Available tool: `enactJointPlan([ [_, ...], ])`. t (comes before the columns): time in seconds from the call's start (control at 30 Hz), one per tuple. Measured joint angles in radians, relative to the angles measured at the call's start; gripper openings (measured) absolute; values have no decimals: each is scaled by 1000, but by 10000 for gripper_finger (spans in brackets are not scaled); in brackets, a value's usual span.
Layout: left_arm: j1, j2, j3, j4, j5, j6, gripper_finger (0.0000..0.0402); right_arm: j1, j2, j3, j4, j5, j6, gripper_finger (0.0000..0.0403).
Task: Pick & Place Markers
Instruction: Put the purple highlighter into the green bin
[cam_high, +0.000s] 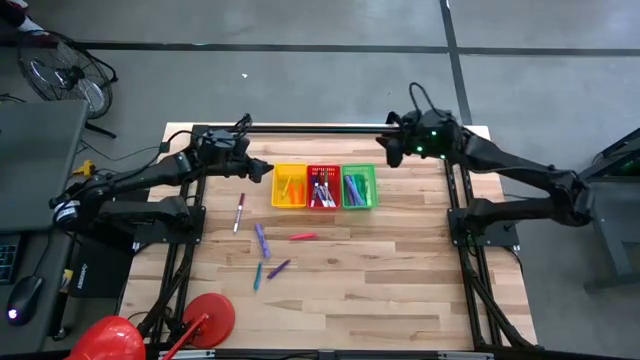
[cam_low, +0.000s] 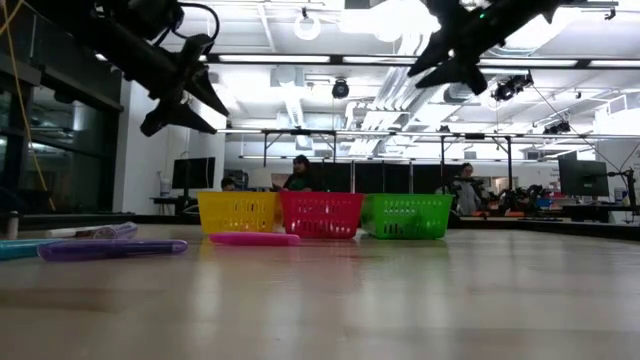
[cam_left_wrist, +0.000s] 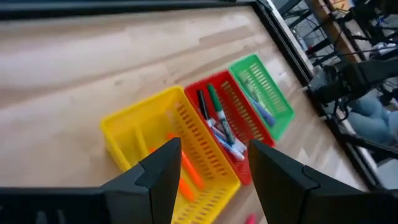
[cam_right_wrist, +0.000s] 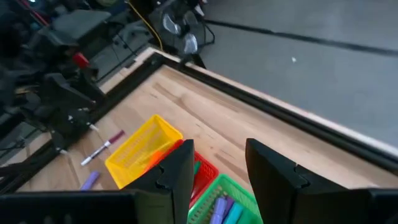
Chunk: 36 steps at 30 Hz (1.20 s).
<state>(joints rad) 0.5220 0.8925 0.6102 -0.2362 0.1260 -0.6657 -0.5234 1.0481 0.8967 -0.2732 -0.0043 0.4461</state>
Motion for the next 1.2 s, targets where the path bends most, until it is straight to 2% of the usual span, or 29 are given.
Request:
enactJointPlan([
  [0.1,-32,1,0,-30,-9,-69,184,0,-48,0,-18,-17,-26,134],
  [0.3,-176,1,0,-107,-141,-253,184,0,-117,0,-36,-93,-71,134],
  [0.6,-450,25,0,-235,-297,-665,156,0,-147,0,-45,-180,-116,134],
  [0.8,-585,56,1,-240,-316,-840,132,0,-147,0,-49,-251,-134,134],
  [1.0,-673,113,3,-253,-314,-972,120,0,-147,0,-59,-317,-141,134],
  [1.07,-688,155,37,-311,-300,-1003,119,0,-147,0,-62,-336,-141,134],
  [1.2,-695,263,171,-533,-260,-1032,119,6,-147,0,-66,-366,-141,134],
])
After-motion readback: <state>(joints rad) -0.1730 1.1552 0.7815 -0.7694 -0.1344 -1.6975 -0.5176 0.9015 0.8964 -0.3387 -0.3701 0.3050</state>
